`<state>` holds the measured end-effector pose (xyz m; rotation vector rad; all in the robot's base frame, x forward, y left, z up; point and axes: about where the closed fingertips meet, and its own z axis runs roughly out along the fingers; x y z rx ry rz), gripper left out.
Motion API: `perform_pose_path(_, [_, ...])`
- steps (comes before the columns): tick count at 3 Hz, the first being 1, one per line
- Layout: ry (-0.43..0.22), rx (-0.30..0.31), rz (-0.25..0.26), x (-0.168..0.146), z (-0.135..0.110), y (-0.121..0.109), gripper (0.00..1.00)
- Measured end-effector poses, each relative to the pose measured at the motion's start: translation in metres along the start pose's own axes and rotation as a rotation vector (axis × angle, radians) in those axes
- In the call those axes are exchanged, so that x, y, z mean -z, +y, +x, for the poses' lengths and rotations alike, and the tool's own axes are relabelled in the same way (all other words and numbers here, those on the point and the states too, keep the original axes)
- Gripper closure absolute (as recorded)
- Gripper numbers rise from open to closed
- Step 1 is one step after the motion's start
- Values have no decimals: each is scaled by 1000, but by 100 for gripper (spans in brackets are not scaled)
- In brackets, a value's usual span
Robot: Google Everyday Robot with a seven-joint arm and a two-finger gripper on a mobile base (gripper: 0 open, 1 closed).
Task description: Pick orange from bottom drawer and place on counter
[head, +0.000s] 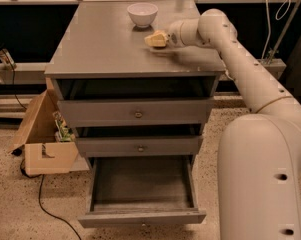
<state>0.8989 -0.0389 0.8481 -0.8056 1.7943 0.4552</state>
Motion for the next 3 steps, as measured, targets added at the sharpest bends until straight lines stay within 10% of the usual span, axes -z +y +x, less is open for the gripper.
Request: perform_pose_path(3, [-188,-16,61,96,3,-37,0])
